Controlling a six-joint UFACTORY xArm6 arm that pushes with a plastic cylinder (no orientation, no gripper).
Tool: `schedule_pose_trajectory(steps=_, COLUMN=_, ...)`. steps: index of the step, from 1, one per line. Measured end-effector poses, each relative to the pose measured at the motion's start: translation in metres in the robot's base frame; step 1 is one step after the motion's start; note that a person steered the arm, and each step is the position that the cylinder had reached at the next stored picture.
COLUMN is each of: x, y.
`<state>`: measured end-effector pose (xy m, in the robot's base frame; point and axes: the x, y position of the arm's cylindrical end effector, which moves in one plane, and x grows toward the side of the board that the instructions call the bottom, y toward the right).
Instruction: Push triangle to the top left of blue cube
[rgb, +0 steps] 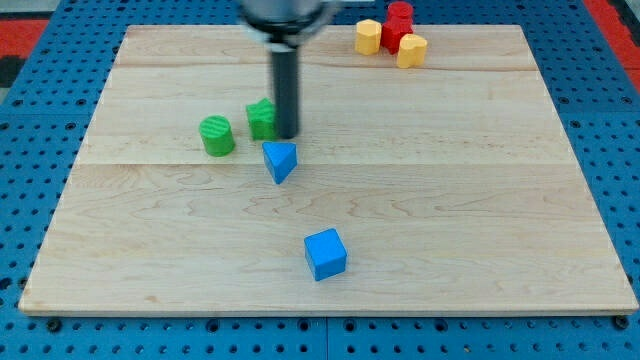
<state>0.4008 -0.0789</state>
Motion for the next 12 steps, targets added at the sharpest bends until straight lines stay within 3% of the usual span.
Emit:
schedule_pose_trajectory(steps=2, x=0.063, y=0.043)
schedule_pose_trajectory(steps=3, x=0.018, y=0.044)
schedule_pose_trajectory(steps=4, x=0.005, y=0.063)
schedule_pose_trajectory(steps=5, x=0.060, y=0.080)
schedule_pose_trajectory(steps=7, x=0.113, y=0.078)
schedule_pose_trajectory(steps=12, x=0.070, y=0.070)
